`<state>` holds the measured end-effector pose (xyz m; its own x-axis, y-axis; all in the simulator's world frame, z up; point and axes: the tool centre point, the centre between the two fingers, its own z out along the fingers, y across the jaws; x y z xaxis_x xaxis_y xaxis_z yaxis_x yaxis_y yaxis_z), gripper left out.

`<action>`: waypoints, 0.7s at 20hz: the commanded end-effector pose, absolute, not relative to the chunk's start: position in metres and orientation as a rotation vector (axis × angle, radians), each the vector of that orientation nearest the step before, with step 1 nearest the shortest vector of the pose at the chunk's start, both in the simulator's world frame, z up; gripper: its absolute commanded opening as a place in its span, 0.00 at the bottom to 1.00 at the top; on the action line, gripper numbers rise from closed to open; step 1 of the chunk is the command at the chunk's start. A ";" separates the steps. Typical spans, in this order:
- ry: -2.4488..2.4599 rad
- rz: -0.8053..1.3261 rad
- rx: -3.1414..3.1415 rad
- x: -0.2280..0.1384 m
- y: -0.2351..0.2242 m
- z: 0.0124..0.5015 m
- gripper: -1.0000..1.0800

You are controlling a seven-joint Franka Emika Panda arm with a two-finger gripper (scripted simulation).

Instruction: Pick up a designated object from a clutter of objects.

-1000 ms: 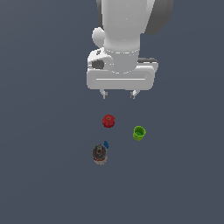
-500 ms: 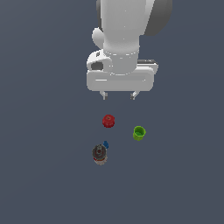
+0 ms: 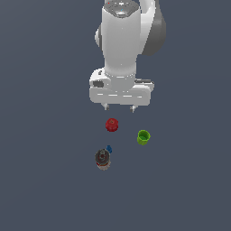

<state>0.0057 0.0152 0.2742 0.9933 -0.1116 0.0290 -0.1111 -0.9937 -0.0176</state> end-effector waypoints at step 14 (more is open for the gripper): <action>0.513 -0.011 -3.093 -0.047 -0.012 0.137 0.96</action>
